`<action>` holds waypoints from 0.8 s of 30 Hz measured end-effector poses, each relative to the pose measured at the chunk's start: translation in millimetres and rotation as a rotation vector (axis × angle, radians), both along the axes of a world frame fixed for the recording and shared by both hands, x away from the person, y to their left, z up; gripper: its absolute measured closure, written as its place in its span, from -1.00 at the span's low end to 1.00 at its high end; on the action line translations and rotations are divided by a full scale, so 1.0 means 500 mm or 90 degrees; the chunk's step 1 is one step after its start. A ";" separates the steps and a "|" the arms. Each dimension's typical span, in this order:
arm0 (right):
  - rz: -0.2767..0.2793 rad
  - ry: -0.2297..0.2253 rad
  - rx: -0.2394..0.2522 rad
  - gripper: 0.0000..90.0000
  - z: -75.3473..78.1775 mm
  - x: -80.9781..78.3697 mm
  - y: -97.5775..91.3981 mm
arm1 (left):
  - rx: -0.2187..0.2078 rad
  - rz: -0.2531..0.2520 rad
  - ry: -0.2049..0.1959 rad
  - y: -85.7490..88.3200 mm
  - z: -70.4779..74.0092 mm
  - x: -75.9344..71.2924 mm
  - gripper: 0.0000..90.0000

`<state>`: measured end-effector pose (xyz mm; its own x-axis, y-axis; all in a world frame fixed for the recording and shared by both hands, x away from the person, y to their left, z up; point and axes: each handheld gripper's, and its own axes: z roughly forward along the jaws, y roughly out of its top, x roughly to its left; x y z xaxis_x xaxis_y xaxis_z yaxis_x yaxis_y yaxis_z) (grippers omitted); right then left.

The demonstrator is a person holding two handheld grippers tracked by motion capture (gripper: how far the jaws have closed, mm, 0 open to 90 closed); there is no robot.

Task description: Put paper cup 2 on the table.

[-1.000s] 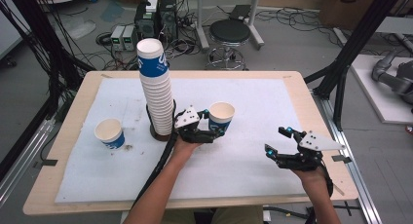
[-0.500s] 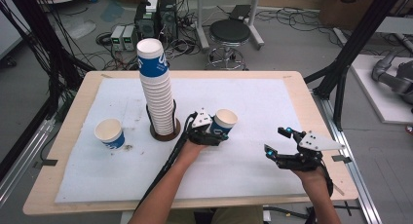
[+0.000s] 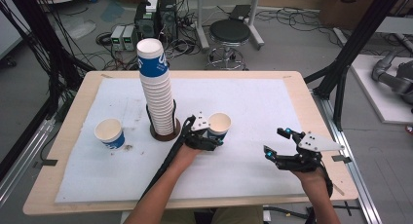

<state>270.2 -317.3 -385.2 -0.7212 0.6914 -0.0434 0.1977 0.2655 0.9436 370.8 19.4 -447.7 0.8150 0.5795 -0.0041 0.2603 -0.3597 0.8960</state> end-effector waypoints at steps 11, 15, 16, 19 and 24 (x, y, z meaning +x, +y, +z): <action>-0.002 -0.001 0.001 -0.53 -0.003 0.001 -0.003 | -0.017 0.004 0.013 0.018 -0.004 -0.022 -0.60; 0.003 0.001 0.003 -0.53 -0.003 -0.001 -0.002 | -0.045 0.007 -0.009 0.052 0.008 -0.050 -0.60; 0.003 0.004 0.003 -0.53 -0.004 -0.002 -0.001 | -0.058 0.011 -0.015 0.061 0.012 -0.057 -0.60; 0.002 0.006 0.001 -0.53 -0.005 -0.004 0.000 | -0.088 0.011 -0.029 0.091 0.027 -0.076 -0.60; -0.006 0.002 -0.002 -0.53 -0.007 -0.006 -0.003 | -0.137 0.010 -0.045 0.138 0.050 -0.101 -0.61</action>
